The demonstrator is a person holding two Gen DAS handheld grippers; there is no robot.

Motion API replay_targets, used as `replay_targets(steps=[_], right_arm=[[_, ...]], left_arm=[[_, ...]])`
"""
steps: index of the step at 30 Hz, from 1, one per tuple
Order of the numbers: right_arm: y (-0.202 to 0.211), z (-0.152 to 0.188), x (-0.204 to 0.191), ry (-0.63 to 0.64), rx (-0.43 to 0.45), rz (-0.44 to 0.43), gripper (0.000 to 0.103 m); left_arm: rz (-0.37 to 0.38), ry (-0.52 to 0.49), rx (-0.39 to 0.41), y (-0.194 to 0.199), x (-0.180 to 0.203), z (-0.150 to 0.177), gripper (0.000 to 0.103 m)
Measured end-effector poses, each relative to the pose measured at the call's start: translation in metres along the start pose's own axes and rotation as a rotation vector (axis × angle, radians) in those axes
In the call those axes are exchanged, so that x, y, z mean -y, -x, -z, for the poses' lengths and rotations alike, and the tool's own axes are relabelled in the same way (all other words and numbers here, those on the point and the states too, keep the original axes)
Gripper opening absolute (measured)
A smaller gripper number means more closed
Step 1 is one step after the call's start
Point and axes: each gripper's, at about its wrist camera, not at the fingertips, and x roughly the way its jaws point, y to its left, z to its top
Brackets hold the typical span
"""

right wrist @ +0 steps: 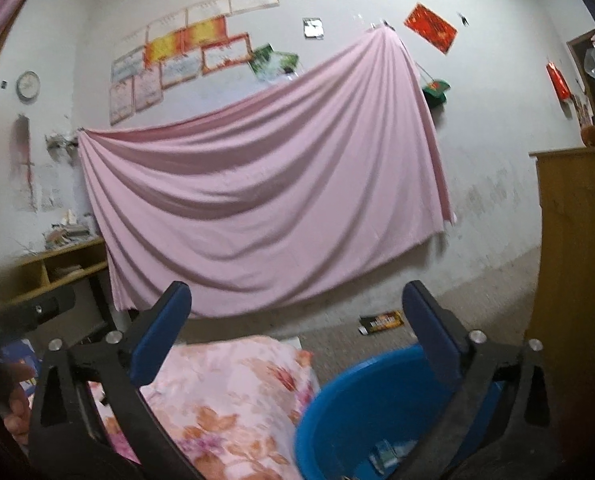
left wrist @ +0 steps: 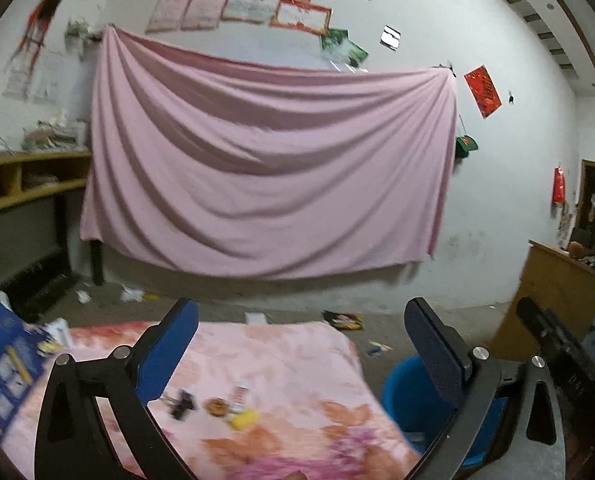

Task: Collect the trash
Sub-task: 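Move both grippers back over the trash on the bed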

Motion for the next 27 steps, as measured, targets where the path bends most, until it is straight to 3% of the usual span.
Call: replay_targets(steps=[6,12,20,27], right_arm=[[0.000,0.000,-0.032,0.034,0.069,-0.041,0.103],[-0.006,0.005,-0.062,0.073,0.084,-0.084,0.103],[-0.016,0.021,-0.104,0.156,0.071,-0.140,0.103],[-0.029,0.041,-0.133,0.264,0.008,-0.165,0.103]], left_arm=[[-0.070,0.000,0.046,0.020,-0.033,0.006,0.101],[-0.139,0.018,0.068,0.035,-0.066,0.014,0.101],[-0.216,0.035,0.082,0.049,-0.108,0.034,0.101],[-0.216,0.054,0.045,0.048,-0.131,0.052,0.101]])
